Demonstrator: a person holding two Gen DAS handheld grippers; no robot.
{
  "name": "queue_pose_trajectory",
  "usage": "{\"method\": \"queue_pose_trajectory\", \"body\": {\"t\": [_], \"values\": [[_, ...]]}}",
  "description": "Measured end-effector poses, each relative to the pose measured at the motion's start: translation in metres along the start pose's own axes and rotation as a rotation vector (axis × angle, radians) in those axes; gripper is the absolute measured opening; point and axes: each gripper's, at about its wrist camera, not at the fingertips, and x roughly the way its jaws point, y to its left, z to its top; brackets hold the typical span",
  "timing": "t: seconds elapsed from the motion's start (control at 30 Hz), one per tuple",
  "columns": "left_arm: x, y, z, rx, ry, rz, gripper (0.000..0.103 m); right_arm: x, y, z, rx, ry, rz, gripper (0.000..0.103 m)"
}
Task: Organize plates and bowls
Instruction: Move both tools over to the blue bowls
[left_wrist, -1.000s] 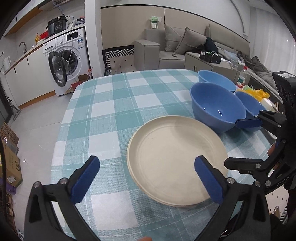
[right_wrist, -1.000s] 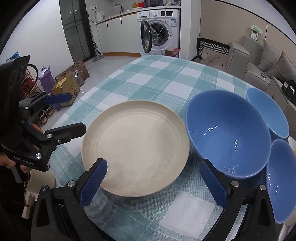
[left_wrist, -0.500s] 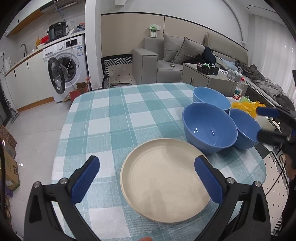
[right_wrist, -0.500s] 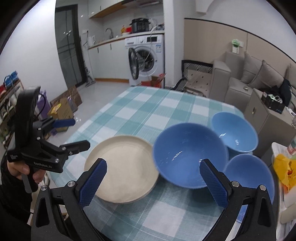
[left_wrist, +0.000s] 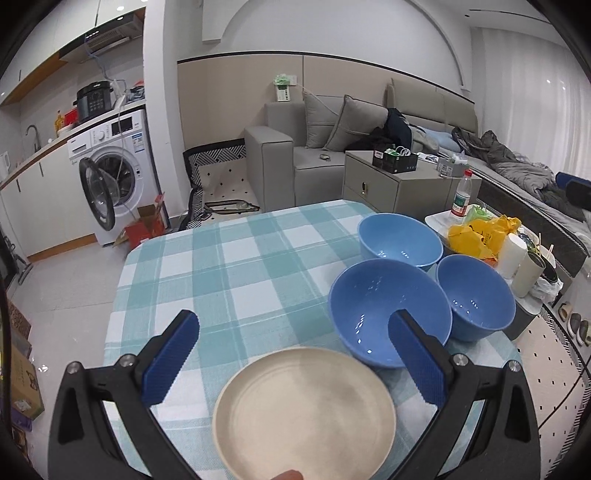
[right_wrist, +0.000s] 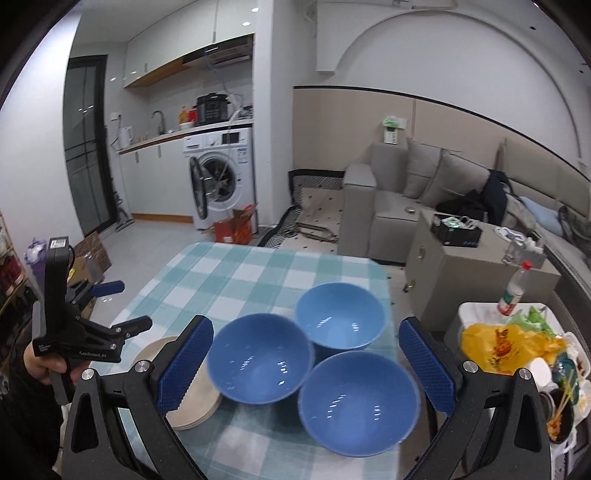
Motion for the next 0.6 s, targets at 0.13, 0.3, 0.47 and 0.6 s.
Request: {"method": "queue_pose_trajectory", "body": {"t": [0.13, 0.3, 0.47, 0.6], "values": [[0.013, -0.014, 0.013, 0.006, 0.004, -0.035, 0.103, 0.003, -0.031, 0.004, 0.037, 0.014, -0.053, 0.102], [0.026, -0.028, 0.03, 0.032, -0.001, -0.052, 0.103, 0.016, -0.065, 0.004, 0.068, 0.062, -0.107, 0.102], [0.042, -0.034, 0.046, 0.043, 0.006, -0.058, 0.103, 0.031, -0.091, 0.003, 0.089, 0.088, -0.151, 0.102], [0.06, -0.038, 0.057, 0.039, 0.022, -0.062, 0.103, 0.048, -0.112, -0.001, 0.119, 0.127, -0.163, 0.102]]}}
